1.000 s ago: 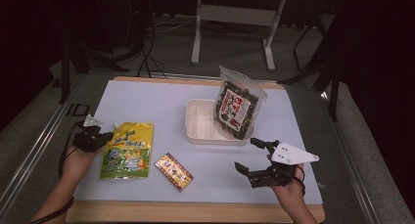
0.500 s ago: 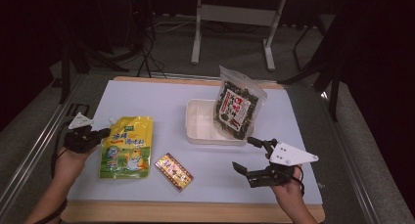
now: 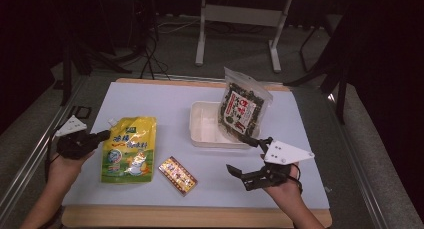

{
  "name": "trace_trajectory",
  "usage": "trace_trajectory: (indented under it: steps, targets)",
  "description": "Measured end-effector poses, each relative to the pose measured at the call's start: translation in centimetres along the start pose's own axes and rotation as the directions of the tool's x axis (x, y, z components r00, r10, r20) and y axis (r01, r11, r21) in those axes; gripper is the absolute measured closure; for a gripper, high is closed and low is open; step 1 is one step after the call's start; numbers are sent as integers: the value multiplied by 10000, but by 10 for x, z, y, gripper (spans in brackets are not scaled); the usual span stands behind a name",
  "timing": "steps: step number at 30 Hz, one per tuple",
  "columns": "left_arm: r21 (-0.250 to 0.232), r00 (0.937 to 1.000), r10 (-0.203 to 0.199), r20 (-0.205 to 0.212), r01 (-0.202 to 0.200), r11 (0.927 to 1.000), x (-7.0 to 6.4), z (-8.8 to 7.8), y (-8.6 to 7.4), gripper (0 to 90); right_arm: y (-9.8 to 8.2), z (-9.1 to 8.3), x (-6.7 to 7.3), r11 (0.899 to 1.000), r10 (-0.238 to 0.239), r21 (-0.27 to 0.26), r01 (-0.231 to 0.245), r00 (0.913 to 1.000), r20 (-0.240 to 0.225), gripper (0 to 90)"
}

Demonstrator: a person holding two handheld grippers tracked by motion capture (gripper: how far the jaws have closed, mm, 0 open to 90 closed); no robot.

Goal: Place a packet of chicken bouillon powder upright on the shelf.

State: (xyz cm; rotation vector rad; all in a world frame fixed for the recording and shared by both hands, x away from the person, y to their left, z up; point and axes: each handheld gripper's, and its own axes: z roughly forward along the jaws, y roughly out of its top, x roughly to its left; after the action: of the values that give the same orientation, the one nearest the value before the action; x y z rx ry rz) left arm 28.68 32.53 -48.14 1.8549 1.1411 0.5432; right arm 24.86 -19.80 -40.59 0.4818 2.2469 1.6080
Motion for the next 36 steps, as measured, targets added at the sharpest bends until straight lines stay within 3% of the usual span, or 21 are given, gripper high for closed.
trace_trajectory:
  steps: [11, 15, 16, 18, 20, 21, 24, 28, 33, 34, 35, 36]
  targets:
    - [-434, 9995, 28, 306, -15, 9991, -4, -15, -2, 900, 20, 50, 12, 9996, -67, 271, 80, 9987, -501, 135]
    - [-574, 9994, 80, 328, -61, 9983, -7, -21, -2, 900, 29, 74, 18, 9995, -139, 280, 160, 9971, -751, 141]
    - [-654, 9992, 145, 370, -120, 9978, -8, -23, -3, 900, 32, 88, 21, 9994, -120, 305, 150, 9952, -967, 142]
    - [-780, 9989, 117, 448, -82, 9969, -9, -26, -3, 900, 33, 93, 21, 9994, -127, 313, 161, 9943, -1060, 145]
    - [-902, 9984, 205, 518, -157, 9958, -11, -29, -3, 900, 35, 113, 25, 9993, 12, 379, 40, 9906, -1366, 146]
    - [-1007, 9980, 223, 592, -163, 9948, -13, -31, -3, 900, 35, 113, 25, 9993, 12, 379, 40, 9906, -1366, 146]
    - [-1192, 9965, 383, 744, -292, 9924, -16, -35, -3, 900, 32, 142, 29, 9983, 203, 567, -107, 9852, -1702, 146]
    - [-1433, 9934, 631, 959, -490, 9885, -20, -40, -3, 900, 23, 165, 29, 9952, 475, 930, -302, 9806, -1900, 146]
    - [-1730, 9878, 926, 1256, -701, 9824, -23, -46, -3, 900, 13, 186, 24, 9907, 820, 1227, -587, 9776, -1941, 146]
    - [-1760, 9868, 980, 1289, -745, 9816, -23, -46, -3, 900, 10, 191, 23, 9891, 898, 1329, -641, 9762, -1974, 146]
    - [-1985, 9821, 1158, 1488, -851, 9764, -24, -48, -4, 900, 5, 201, 21, 9868, 1068, 1426, -773, 9713, -2124, 151]
    - [-1985, 9821, 1158, 1488, -851, 9764, -24, -48, -4, 900, 4, 206, 21, 9854, 1092, 1519, -773, 9705, -2151, 150]
